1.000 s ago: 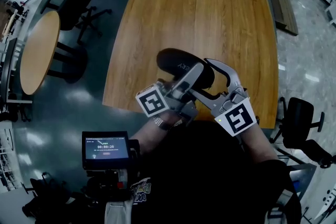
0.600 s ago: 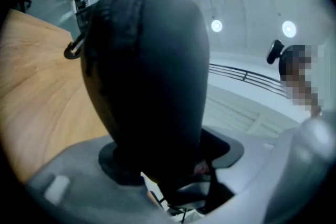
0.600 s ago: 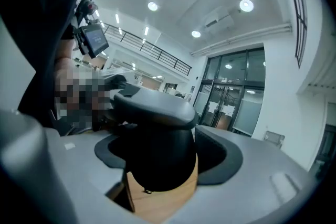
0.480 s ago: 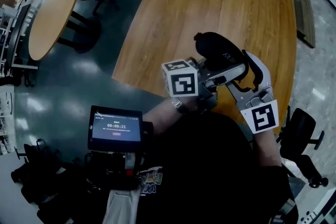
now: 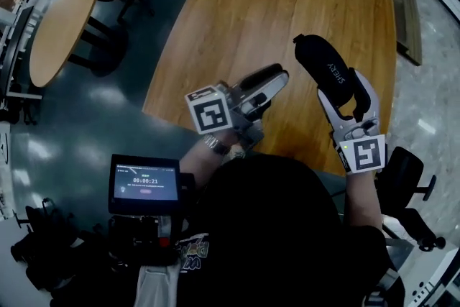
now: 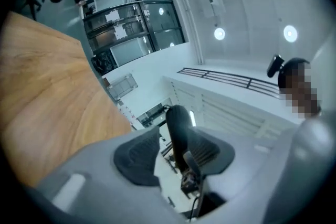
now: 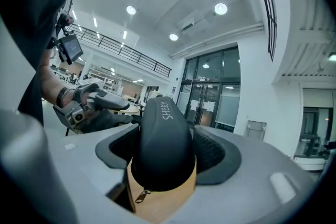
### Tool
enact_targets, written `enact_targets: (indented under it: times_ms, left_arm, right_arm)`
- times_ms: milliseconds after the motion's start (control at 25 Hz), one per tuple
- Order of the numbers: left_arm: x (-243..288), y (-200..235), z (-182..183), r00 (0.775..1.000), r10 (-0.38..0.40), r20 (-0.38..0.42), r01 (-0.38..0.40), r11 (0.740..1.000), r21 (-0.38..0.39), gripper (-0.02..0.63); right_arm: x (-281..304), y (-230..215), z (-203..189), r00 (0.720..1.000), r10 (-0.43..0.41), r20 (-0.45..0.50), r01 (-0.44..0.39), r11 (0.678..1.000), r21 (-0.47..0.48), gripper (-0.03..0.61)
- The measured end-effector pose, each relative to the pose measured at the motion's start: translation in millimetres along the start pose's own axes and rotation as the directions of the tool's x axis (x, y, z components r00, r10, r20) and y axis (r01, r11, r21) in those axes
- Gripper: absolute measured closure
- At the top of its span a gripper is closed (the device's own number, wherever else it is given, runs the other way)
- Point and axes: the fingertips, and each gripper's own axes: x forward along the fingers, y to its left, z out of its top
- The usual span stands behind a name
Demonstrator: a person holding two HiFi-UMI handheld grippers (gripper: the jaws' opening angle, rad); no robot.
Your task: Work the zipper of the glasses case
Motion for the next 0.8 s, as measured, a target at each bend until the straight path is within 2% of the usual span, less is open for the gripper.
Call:
enact_targets:
  times_ms: [120, 200, 280, 400, 520, 800]
  left_arm:
    - [-29, 20, -37, 0.988, 0.078, -0.13, -0.069, 0.995, 0.074, 0.57]
    - [-45, 24, -69, 0.971, 0.075, -0.228, -0.058, 0.995, 0.079, 0.6]
    - [-55, 22, -90, 0.958, 0.054, -0.283, -0.039, 0.997, 0.06, 0.608]
    - [-61, 22, -100, 0.95, 0.068, -0.306, -0.044, 0.996, 0.083, 0.614]
    - [-61, 26, -99, 0.945, 0.111, -0.307, -0.076, 0.989, 0.125, 0.614]
    - [-85, 37, -118, 0.94, 0.198, -0.276, -0.182, 0.98, 0.081, 0.614]
  right_arm:
    - [6, -5, -44, 0.992, 0.085, -0.088, -0.083, 0.996, 0.025, 0.255]
    - [11, -2, -88, 0.97, 0.167, -0.174, -0.158, 0.985, 0.065, 0.255]
    - [20, 7, -136, 0.934, 0.244, -0.26, -0.224, 0.969, 0.104, 0.255]
    - [36, 24, -197, 0.873, 0.316, -0.372, -0.274, 0.948, 0.162, 0.255]
    - [48, 39, -238, 0.817, 0.359, -0.452, -0.306, 0.933, 0.189, 0.253]
    - [57, 48, -281, 0.737, 0.424, -0.527, -0.383, 0.904, 0.19, 0.252]
